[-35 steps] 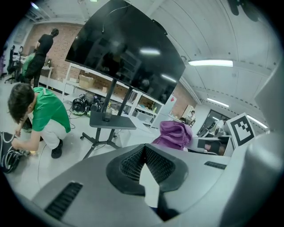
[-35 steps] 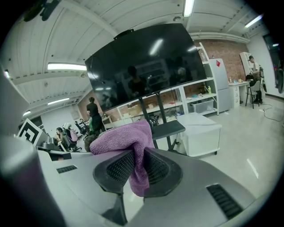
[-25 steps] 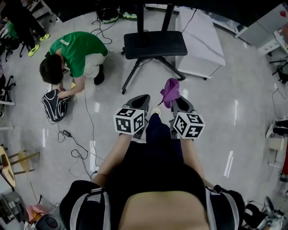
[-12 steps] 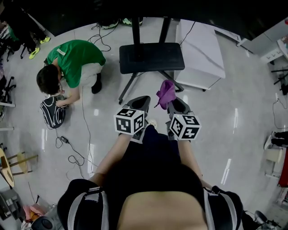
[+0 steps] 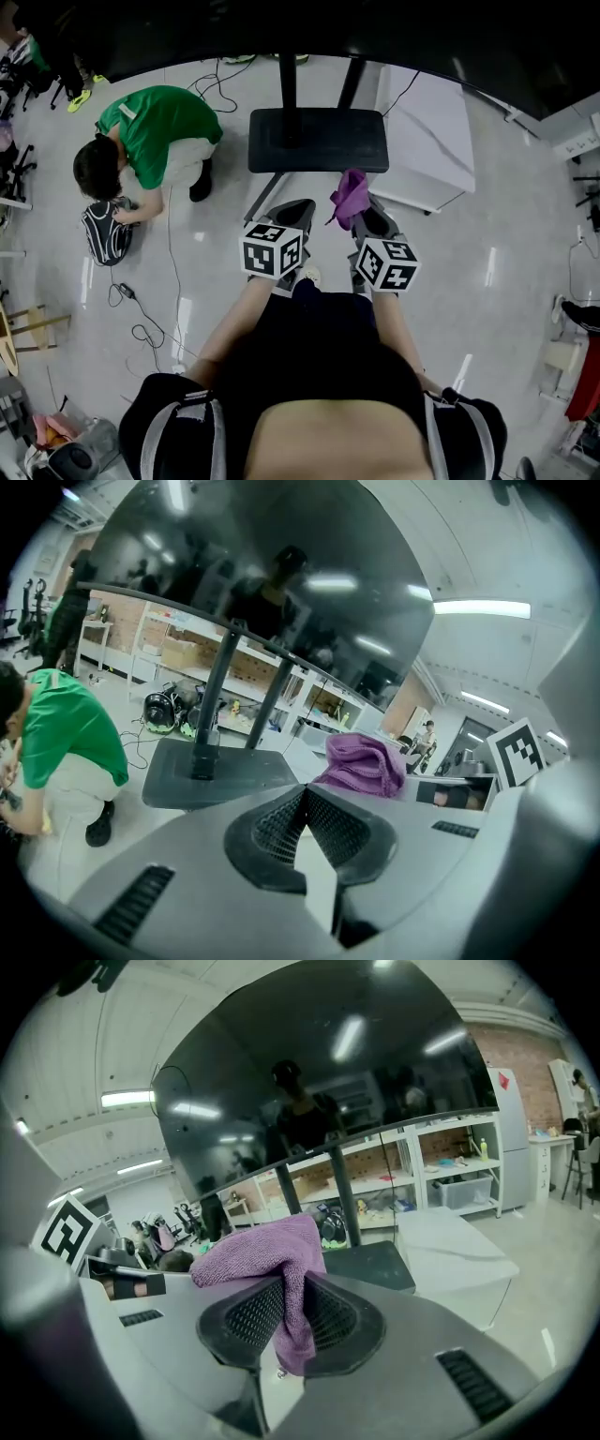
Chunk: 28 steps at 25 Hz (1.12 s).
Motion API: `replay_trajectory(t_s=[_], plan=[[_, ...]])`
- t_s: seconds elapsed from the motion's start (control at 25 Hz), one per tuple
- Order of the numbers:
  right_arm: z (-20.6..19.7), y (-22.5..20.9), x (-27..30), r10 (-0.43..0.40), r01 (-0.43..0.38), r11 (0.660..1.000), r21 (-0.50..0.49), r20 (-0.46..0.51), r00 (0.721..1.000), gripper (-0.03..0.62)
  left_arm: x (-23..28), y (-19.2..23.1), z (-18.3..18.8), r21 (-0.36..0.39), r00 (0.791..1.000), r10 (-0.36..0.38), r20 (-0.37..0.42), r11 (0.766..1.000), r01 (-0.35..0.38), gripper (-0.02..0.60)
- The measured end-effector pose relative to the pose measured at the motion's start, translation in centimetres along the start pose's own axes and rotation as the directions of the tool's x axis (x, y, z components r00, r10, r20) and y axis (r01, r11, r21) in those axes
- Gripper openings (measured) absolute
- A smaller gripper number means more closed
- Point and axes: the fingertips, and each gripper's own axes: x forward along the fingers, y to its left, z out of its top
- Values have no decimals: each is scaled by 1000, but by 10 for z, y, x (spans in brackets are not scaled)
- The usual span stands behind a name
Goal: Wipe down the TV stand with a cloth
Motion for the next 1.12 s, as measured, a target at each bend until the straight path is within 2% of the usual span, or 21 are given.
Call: replay_trajectory(t_s=[0.4,0.72,0.96,1.12], plan=[[9,14,38,80,-85,991,-104,-47,996,69,5,18,5,-28,998,56,15,998,-56,6],[35,40,78,187,-202,952,-231,-83,979,69,7,44,30,-52,994,98,53,994,-96,6],[45,48,118,202,-211,954,-214,-64,977,69,23,81,54,-81,991,101,83,992,-94,6],[37,52,138,199,-208,955,-211,-64,978,69,35,109,65,-64,991,79,107,995,-73,6]])
